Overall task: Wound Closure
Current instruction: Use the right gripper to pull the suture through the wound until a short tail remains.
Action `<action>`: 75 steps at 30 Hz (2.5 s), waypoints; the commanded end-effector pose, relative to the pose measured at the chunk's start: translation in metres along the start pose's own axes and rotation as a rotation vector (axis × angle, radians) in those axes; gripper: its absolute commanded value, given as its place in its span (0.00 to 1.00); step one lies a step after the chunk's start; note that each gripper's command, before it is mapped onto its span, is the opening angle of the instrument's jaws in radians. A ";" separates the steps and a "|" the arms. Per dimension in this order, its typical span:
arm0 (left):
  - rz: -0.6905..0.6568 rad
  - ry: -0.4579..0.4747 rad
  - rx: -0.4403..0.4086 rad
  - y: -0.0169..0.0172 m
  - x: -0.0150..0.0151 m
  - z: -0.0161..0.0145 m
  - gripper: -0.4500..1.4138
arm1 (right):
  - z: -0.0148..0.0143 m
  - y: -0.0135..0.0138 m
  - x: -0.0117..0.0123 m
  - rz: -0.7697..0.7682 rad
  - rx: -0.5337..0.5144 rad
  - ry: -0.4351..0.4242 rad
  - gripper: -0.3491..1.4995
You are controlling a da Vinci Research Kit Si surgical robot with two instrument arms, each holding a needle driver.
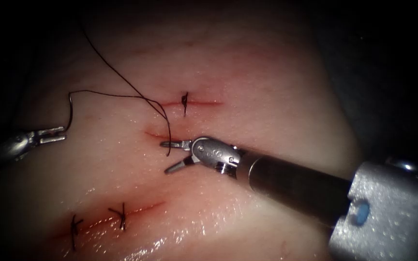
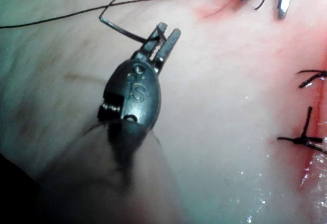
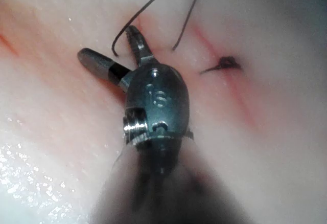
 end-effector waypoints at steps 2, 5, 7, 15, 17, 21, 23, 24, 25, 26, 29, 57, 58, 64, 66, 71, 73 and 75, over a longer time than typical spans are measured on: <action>0.002 -0.003 0.004 -0.0002 -0.0004 0.0006 0.00 | 0.0010 0.0005 -0.0004 -0.004 0.002 0.002 0.70; 0.004 -0.002 0.003 0.0000 -0.0004 0.0005 0.00 | 0.0005 0.0004 -0.0005 -0.006 0.016 0.004 0.00; 0.005 -0.001 0.003 0.0001 -0.0004 0.0005 0.00 | 0.0001 0.0002 -0.0004 -0.008 0.052 -0.009 0.00; 0.010 0.004 0.003 0.0005 -0.0007 0.0006 0.00 | -0.0010 -0.0024 0.0010 0.041 0.105 -0.053 0.00; 0.011 0.007 0.003 0.0007 -0.0008 0.0008 0.00 | -0.0010 -0.0036 0.0018 0.049 0.119 -0.048 0.00; 0.016 0.018 0.004 0.0016 -0.0010 0.0017 0.00 | -0.0006 -0.0067 0.0042 0.042 0.169 -0.031 0.00; 0.018 0.023 -0.001 0.0020 -0.0010 0.0024 0.00 | -0.0001 -0.0094 0.0063 0.041 0.214 -0.015 0.00; 0.018 0.023 -0.001 0.0020 -0.0010 0.0024 0.00 | -0.0001 -0.0094 0.0063 0.041 0.214 -0.015 0.00; 0.018 0.025 -0.001 0.0021 -0.0010 0.0026 0.00 | 0.0000 -0.0107 0.0071 0.040 0.231 -0.009 0.00; 0.018 0.025 0.000 0.0021 -0.0010 0.0028 0.00 | 0.0001 -0.0116 0.0077 0.040 0.243 -0.006 0.00; 0.018 0.024 0.003 0.0020 -0.0012 0.0031 0.00 | 0.0001 -0.0147 0.0095 0.048 0.286 0.005 0.00; 0.035 0.013 0.006 0.0015 -0.0024 0.0022 0.00 | -0.0024 -0.0058 0.0082 -0.017 0.096 0.016 0.88; 0.034 -0.005 0.022 0.0010 -0.0025 0.0017 0.00 | -0.0026 -0.0045 0.0070 -0.018 0.081 0.008 0.89; 0.052 -0.065 0.093 -0.0007 -0.0027 -0.0001 0.00 | -0.0029 -0.0020 0.0045 -0.037 0.054 -0.006 0.91; 0.045 -0.049 0.109 -0.0014 -0.0028 -0.0010 0.00 | -0.0026 -0.0010 0.0032 -0.050 0.041 -0.012 0.91; 0.047 -0.052 0.113 -0.0015 -0.0029 -0.0010 0.00 | -0.0014 -0.0003 0.0016 -0.058 0.031 -0.018 0.91; 0.047 -0.052 0.115 -0.0014 -0.0029 -0.0008 0.00 | -0.0007 -0.0001 0.0011 -0.063 0.029 -0.019 0.90; 0.046 -0.053 0.116 -0.0014 -0.0028 -0.0007 0.00 | 0.0000 0.0001 0.0005 -0.066 0.034 -0.016 0.87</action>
